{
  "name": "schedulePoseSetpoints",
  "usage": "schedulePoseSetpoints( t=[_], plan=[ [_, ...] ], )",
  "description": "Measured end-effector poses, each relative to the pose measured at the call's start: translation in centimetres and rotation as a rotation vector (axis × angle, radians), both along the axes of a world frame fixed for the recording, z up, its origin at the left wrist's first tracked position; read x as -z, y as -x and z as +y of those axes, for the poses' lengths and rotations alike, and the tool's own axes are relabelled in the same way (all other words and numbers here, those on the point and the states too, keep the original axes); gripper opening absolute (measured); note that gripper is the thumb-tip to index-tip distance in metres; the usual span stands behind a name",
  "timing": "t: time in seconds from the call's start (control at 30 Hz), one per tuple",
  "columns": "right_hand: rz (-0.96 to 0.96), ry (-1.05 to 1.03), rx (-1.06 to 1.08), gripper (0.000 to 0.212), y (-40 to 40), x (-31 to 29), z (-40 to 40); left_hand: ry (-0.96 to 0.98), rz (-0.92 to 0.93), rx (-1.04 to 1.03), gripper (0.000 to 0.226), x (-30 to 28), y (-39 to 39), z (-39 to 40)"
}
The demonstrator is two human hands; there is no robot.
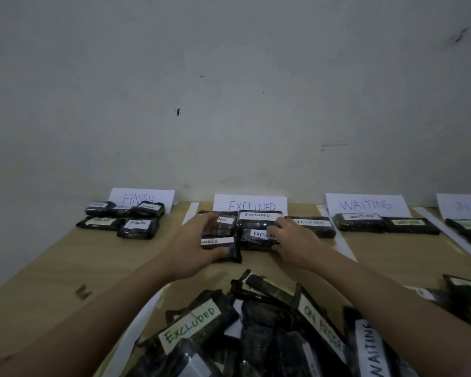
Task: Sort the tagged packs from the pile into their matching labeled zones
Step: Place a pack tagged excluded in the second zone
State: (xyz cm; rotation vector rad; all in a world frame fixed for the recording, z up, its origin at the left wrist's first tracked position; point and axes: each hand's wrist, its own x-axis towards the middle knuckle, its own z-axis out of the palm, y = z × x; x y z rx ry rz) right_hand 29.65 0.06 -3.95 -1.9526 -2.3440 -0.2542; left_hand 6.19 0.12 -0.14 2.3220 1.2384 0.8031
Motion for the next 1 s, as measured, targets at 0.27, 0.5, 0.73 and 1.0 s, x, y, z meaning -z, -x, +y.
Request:
schedulePoseSetpoints(
  t=[0.27,0.5,0.73,1.0],
  plan=[
    [-0.027,-0.039,-0.035,0.048,-0.1,0.3,0.3,0.019,0.047,0.051,0.066,1.1,-0.2,-0.2],
    [0.493,0.581,-0.138,0.036,1.9,-3.5,-2.8,0.02,0.103,0.058,0.064,0.9,-0.9,-1.1],
    [0.47,0.399,-0.108,0.053,2.1,-4.0,-3.8,0.087,0.075,0.078,0.045,0.1,-1.8,-2.2],
    [0.615,-0.315,-0.358,0.059,2.4,-5.9,-5.6,0.546,-0.547,0.015,0.025,-2.2,-3.0,-3.3]
  ],
)
